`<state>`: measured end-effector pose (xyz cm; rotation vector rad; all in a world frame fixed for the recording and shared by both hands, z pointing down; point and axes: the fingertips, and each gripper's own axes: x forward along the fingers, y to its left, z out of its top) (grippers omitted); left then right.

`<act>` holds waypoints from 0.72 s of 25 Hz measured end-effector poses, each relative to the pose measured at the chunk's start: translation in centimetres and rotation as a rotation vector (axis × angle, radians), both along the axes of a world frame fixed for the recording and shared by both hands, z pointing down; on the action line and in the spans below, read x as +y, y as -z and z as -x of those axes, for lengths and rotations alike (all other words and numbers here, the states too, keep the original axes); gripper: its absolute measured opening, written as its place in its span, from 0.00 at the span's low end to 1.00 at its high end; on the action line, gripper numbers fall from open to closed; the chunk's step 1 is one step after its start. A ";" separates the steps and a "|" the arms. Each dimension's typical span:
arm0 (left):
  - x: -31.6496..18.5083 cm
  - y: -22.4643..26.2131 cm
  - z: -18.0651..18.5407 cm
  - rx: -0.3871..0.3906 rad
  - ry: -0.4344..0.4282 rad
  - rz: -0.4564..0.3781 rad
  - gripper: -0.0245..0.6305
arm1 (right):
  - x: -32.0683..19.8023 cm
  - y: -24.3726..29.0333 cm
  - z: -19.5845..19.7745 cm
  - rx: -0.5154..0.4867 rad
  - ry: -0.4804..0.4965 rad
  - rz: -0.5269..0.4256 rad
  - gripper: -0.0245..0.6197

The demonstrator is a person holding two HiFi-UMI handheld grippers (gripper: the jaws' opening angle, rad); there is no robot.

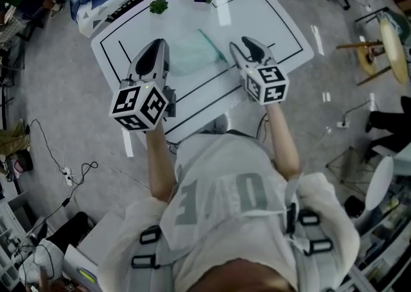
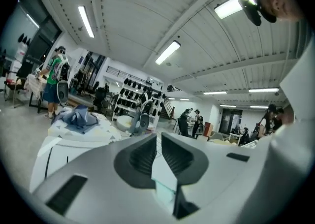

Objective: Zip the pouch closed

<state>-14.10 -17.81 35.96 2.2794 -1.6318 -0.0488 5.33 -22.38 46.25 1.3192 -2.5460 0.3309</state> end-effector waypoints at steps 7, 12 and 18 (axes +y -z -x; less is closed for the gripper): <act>0.5 5.4 -0.1 -0.113 0.107 -0.230 0.07 | -0.2 12.5 0.8 -0.132 -0.003 -0.319 0.25; 0.9 6.9 -1.2 -0.194 0.134 -0.296 0.05 | 1.5 17.7 1.8 -0.204 -0.014 -0.453 0.13; 0.8 7.5 -2.6 -0.230 0.115 -0.316 0.05 | 2.8 17.9 3.0 -0.204 -0.020 -0.473 0.05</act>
